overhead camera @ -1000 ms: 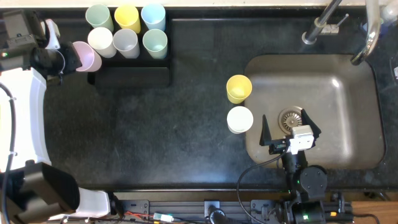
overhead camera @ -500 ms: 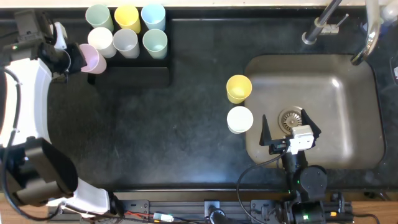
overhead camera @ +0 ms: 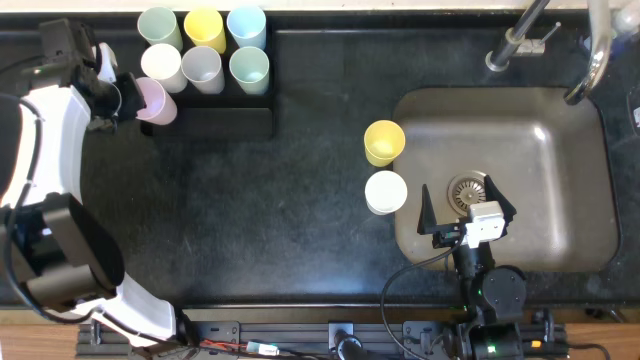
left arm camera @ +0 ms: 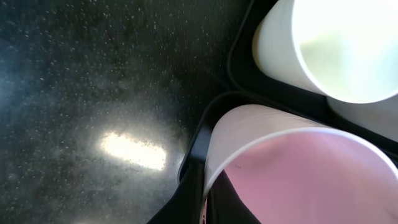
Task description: Store Cups
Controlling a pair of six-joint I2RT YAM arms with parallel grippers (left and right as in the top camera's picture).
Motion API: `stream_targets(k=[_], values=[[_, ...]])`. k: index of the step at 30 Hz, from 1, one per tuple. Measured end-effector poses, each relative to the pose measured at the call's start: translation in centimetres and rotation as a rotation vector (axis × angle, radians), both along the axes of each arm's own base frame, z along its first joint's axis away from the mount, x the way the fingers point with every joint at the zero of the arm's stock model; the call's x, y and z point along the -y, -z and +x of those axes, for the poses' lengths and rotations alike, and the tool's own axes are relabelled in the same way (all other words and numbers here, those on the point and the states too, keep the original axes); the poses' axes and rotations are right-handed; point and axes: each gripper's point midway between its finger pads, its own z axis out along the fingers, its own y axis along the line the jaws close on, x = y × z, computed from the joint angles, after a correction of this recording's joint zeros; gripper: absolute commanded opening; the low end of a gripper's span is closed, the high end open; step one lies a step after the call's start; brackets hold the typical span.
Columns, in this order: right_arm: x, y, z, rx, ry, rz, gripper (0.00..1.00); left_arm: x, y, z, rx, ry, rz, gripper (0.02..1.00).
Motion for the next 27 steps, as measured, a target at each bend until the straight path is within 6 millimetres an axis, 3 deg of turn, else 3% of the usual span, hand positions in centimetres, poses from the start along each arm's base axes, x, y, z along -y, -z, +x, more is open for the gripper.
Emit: stream_targets(k=[7,13,19,23,27], values=[[0.0,0.0,0.0,0.0,0.0,0.0,0.998,0.0,1.7,0.1,-0.034,0.004,-0.008,0.185],[0.0,0.0,0.0,0.0,0.0,0.0,0.996,0.0,2.3,0.1,-0.047,0.016,-0.007,0.588],[0.0,0.0,0.0,0.0,0.0,0.0,0.998,0.0,1.7,-0.1,-0.042,0.018,-0.005,0.787],[0.0,0.0,0.0,0.0,0.0,0.0,0.998,0.7,-2.0,-1.1,-0.016,0.017,0.02,0.945],[0.0,0.0,0.0,0.0,0.0,0.0,0.996,2.7,-9.5,-1.2,0.057,0.04,0.084,0.998]])
